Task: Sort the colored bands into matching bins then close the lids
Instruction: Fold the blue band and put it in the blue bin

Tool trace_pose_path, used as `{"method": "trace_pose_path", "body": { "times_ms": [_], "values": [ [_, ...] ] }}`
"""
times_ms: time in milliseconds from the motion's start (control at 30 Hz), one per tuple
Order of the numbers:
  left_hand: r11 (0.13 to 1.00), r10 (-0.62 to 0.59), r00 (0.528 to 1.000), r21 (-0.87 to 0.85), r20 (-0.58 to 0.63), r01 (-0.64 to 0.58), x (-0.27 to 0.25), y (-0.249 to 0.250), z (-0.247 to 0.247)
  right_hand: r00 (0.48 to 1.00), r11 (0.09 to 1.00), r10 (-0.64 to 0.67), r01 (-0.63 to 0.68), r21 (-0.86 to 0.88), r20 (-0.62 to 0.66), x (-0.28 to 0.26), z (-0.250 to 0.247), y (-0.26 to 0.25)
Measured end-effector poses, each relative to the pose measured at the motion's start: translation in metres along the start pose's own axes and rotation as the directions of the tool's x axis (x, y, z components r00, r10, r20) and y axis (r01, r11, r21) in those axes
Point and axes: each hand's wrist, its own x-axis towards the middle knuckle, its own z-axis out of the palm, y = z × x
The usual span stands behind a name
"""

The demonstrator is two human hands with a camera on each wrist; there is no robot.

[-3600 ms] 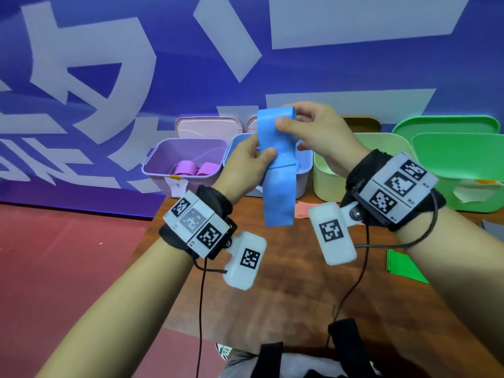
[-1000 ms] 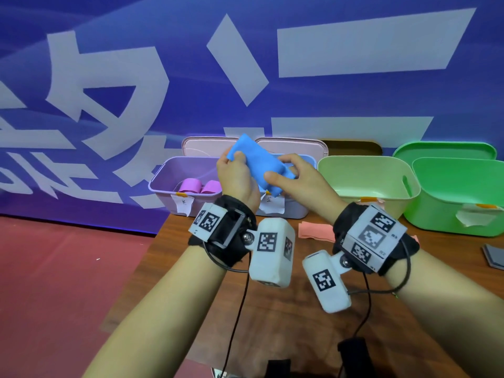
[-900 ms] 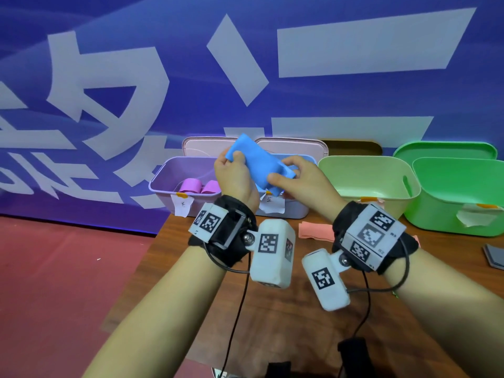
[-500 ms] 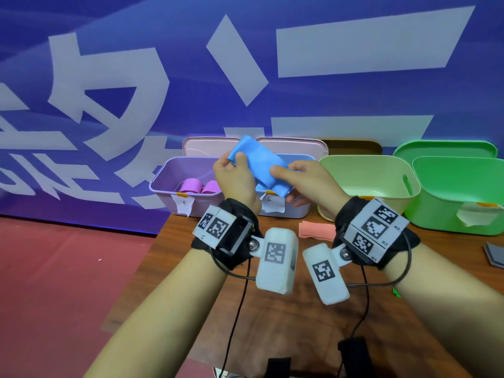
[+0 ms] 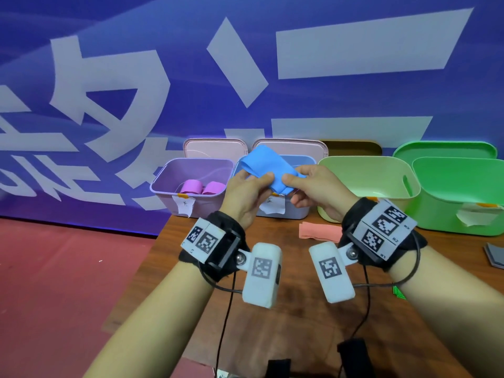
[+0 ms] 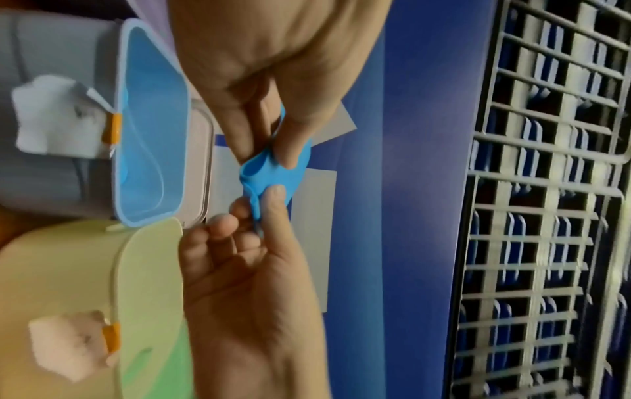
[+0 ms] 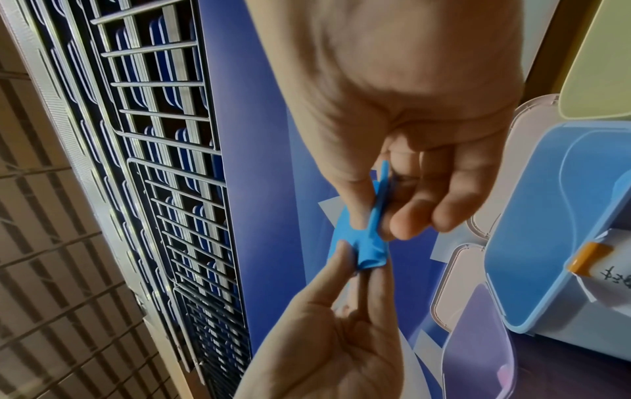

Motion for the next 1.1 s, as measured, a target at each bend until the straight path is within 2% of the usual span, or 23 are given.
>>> {"method": "trace_pose_path", "body": {
  "times_ms": [100,167,200,267,367,433,533,567,600,667,767,833,900,967,1033,1100],
  "values": [
    [0.975,0.174,0.984,0.148,-0.039,-0.167,-0.001,-0.001,-0.002,0.998,0.999,0.033,-0.032,-0.008,0.062,-0.002,0.000,-0.001],
    [0.929,0.292,0.956,0.248,-0.042,-0.273,-0.002,0.001,-0.003,0.990,0.996,0.063,-0.071,0.062,0.127,-0.005,-0.001,-0.004],
    [0.891,0.352,0.936,0.311,-0.013,-0.331,-0.003,0.003,-0.004,0.982,0.985,0.087,-0.110,0.132,0.166,-0.007,-0.002,-0.006],
    [0.776,0.429,0.895,0.457,0.124,-0.435,-0.006,0.010,-0.006,0.961,0.940,0.141,-0.206,0.272,0.240,-0.008,-0.006,-0.009],
    [0.609,0.382,0.847,0.589,0.370,-0.531,-0.008,0.016,-0.007,0.939,0.891,0.196,-0.291,0.347,0.284,-0.005,-0.014,-0.009],
    [0.549,0.315,0.825,0.619,0.469,-0.561,-0.008,0.017,-0.009,0.933,0.884,0.200,-0.304,0.356,0.301,-0.003,-0.016,-0.007],
    [0.402,0.199,0.768,0.664,0.608,-0.630,-0.009,0.018,-0.013,0.929,0.862,0.194,-0.314,0.397,0.315,0.000,-0.016,-0.003],
    [0.385,0.151,0.751,0.661,0.642,-0.643,-0.009,0.017,-0.014,0.936,0.860,0.189,-0.303,0.410,0.296,-0.001,-0.015,-0.002],
    [0.419,0.113,0.738,0.642,0.665,-0.642,-0.009,0.017,-0.014,0.948,0.864,0.178,-0.280,0.420,0.265,-0.002,-0.015,-0.003],
    [0.571,0.106,0.738,0.567,0.666,-0.594,-0.011,0.017,-0.013,0.971,0.898,0.143,-0.209,0.388,0.193,-0.004,-0.014,-0.003],
    [0.746,0.241,0.807,0.430,0.539,-0.510,-0.006,0.014,-0.011,0.991,0.961,0.082,-0.107,0.255,0.106,-0.001,-0.011,0.001],
    [0.767,0.342,0.873,0.433,0.347,-0.473,0.000,0.016,-0.010,0.999,0.991,0.035,-0.039,0.132,0.037,-0.001,-0.010,0.001],
    [0.733,0.352,0.913,0.546,0.205,-0.405,0.004,0.019,-0.008,0.999,0.999,-0.043,0.043,-0.010,-0.013,-0.001,-0.010,-0.001],
    [0.723,0.228,0.955,0.624,0.191,-0.297,0.005,0.021,-0.007,0.992,0.990,-0.125,0.122,-0.067,-0.028,-0.002,-0.008,-0.002],
    [0.741,0.106,0.974,0.637,0.201,-0.212,0.004,0.019,-0.006,0.982,0.978,-0.184,0.180,-0.104,-0.031,-0.001,-0.007,-0.002],
    [0.761,0.081,0.981,0.624,0.174,-0.174,0.004,0.015,-0.006,0.976,0.971,-0.217,0.214,-0.108,-0.023,-0.001,-0.006,-0.003]
  ]
}}
